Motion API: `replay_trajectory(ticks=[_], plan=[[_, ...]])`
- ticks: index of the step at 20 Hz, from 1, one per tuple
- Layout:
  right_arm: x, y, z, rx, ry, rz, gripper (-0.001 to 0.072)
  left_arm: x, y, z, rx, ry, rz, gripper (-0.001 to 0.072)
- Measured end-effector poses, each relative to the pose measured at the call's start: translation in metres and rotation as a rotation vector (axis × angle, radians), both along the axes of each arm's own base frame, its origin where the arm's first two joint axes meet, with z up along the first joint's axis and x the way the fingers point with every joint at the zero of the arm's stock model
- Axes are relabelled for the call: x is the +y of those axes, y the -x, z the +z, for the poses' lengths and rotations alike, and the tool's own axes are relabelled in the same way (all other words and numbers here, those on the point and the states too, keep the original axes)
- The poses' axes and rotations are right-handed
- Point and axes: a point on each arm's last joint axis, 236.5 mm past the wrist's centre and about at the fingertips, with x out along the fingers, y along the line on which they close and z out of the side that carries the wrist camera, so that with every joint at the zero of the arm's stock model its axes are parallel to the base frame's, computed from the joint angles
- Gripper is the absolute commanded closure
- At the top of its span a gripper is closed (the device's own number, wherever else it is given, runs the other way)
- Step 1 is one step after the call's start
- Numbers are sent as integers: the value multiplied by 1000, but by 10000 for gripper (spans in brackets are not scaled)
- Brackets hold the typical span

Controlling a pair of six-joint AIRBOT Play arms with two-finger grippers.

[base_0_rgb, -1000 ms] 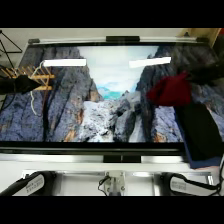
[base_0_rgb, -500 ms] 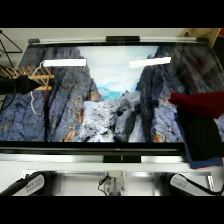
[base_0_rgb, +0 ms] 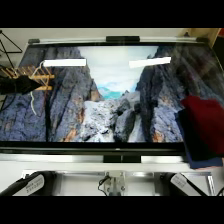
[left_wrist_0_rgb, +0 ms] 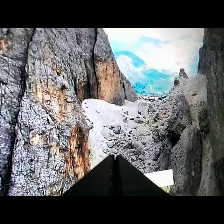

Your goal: Fold the shirts.

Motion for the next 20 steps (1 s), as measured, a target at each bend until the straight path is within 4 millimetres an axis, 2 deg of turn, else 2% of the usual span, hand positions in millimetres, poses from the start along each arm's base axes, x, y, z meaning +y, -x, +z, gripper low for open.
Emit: replay_trajectory(ticks=[1, 4, 6, 8, 10, 11, 12, 13, 14, 15, 17, 20], plan=[[4, 10, -13, 27, -16, -9, 113, -2, 0, 0, 0, 0, -5, 671], [20, 30, -43, 86, -83, -4, 113, -11, 1, 0, -5, -5, -34, 672], [18, 30, -43, 73, -69, 5, 114, -18, 2, 1, -11, -13, -58, 674], [4, -2, -25, -43, 16, 52, 114, -25, 3, 2, -16, -74, -91, 675], [-7, -54, 7, -197, 138, 145, 114, -26, 4, -4, 15, -197, -100, 674], [-4, -80, 23, -266, 187, 207, 114, -22, 5, -9, 39, -289, -97, 673], [7, -111, 38, -339, 228, 285, 114, -17, 6, -17, 78, -389, -94, 669], [26, -139, 49, -399, 246, 369, 114, -12, 8, -27, 121, -479, -94, 574], [48, -163, 54, -439, 243, 447, 114, -10, 11, -36, 161, -549, -101, 295], [72, -181, 53, -458, 227, 520, 114, -11, 15, -45, 206, -604, -114, 205], [118, -202, 37, -434, 151, 632, 113, -16, 24, -62, 272, -666, -135, 205], [164, -203, 1, -320, 1, 715, 113, -20, 34, -77, 312, -679, -108, 205]])
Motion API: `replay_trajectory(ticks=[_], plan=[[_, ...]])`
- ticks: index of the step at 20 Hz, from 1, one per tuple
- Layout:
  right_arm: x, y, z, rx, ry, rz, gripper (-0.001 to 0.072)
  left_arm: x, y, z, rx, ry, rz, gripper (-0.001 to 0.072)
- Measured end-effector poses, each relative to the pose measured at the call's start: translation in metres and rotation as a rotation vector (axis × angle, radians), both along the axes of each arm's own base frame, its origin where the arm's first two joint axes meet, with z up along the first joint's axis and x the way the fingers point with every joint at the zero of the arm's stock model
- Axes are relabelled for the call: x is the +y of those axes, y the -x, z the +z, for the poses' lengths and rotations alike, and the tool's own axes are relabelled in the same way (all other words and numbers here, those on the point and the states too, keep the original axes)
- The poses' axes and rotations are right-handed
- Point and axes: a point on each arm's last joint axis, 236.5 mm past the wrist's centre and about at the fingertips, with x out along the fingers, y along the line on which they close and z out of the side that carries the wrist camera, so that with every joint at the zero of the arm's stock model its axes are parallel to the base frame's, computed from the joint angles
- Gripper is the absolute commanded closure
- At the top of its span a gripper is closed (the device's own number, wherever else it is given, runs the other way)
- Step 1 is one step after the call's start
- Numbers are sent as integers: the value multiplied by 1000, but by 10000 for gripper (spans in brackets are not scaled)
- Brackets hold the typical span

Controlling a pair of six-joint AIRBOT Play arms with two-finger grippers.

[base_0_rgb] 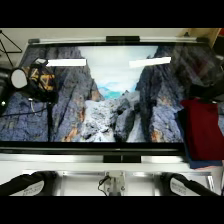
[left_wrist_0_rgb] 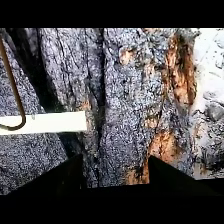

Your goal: Fold the shirts.

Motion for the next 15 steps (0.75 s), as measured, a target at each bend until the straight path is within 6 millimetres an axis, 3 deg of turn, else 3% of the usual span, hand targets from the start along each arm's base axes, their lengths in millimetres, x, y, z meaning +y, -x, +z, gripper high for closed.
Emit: replay_trajectory(ticks=[6, 15], plan=[[26, 5, -24, 118, -48, 54, 114, -6, 0, -7, -24, 27, 77, 205], [30, 8, -28, 142, -56, 63, 113, -7, 0, -8, -29, 34, 96, 205]])
